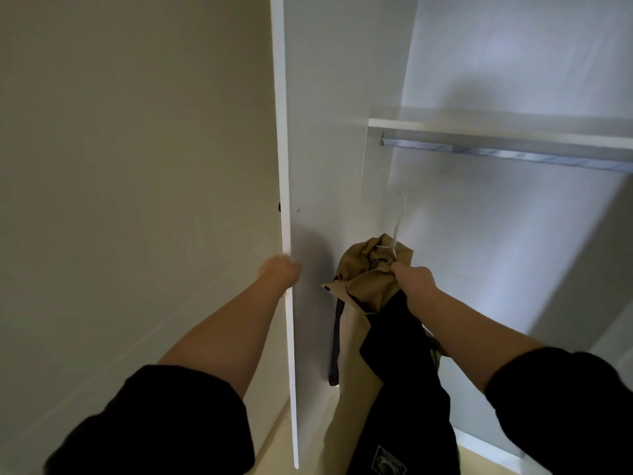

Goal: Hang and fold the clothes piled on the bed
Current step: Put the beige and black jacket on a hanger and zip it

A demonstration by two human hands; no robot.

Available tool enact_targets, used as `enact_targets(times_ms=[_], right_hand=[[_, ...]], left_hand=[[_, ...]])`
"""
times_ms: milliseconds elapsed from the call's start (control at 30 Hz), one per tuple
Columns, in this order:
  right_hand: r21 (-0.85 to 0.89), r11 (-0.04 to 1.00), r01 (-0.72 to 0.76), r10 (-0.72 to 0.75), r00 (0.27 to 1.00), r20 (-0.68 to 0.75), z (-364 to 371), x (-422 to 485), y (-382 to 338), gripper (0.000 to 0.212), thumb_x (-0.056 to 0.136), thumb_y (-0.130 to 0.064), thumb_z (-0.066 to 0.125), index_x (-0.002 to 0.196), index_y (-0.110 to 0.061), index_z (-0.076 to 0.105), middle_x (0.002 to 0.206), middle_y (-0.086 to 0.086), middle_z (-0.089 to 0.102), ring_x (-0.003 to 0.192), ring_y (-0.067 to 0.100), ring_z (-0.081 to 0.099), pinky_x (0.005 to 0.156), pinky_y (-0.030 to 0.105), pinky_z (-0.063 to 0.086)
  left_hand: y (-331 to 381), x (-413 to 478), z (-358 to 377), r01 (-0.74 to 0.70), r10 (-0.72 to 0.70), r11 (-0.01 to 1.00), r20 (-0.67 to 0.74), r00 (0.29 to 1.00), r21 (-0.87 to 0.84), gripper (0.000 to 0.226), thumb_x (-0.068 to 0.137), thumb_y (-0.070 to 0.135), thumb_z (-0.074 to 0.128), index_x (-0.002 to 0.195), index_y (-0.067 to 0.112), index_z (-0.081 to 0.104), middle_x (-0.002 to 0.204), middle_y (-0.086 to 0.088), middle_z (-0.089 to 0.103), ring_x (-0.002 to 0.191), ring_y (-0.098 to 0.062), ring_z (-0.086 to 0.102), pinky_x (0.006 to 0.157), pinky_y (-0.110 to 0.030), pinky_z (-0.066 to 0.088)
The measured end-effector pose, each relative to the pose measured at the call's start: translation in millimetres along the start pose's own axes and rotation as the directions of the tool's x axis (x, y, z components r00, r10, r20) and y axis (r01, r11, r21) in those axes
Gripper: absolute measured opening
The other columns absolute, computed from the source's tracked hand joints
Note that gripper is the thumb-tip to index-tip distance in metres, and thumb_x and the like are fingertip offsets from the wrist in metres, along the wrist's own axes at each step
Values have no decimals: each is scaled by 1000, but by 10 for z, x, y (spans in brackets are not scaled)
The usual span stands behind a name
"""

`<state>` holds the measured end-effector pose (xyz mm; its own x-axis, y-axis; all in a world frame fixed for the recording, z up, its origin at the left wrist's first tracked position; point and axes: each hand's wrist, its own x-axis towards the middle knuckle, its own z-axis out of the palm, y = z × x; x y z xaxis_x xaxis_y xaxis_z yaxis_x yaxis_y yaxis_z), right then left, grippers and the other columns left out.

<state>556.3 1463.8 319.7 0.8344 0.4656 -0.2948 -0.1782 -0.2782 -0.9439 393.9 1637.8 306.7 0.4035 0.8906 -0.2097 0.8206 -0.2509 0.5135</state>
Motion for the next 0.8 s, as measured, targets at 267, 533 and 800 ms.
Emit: enact_targets(times_ms=[267, 533, 800], right_hand=[[-137, 988, 76, -80, 997, -21, -68, 174, -34, 22, 87, -24, 60, 74, -8, 51, 73, 8, 53, 66, 20, 51, 66, 31, 43], [-297, 932, 207, -238, 968, -74, -579, 677, -53, 34, 92, -23, 54, 62, -9, 51, 63, 6, 50, 60, 18, 46, 55, 28, 37], [-286, 946, 155, -185, 980, -80, -869, 1681, -304, 31, 91, -23, 55, 63, -9, 52, 65, 5, 51, 63, 19, 48, 52, 25, 34]], left_hand=[[241, -36, 198, 182, -74, 961, 439, 895, -210, 71, 94, 60, 39, 142, 7, 39, 130, -15, 57, 82, -27, 67, 60, -32, 54], [1199, 134, 872, 345, 142, 722, 616, 774, -600, 46, 95, 39, 55, 123, 3, 50, 108, -23, 63, 79, -33, 66, 56, -37, 57], [2059, 832, 1289, 34, 250, 811, 399, 882, -584, 14, 81, 0, 69, 89, 6, 59, 84, -15, 64, 89, -39, 67, 83, -48, 56]])
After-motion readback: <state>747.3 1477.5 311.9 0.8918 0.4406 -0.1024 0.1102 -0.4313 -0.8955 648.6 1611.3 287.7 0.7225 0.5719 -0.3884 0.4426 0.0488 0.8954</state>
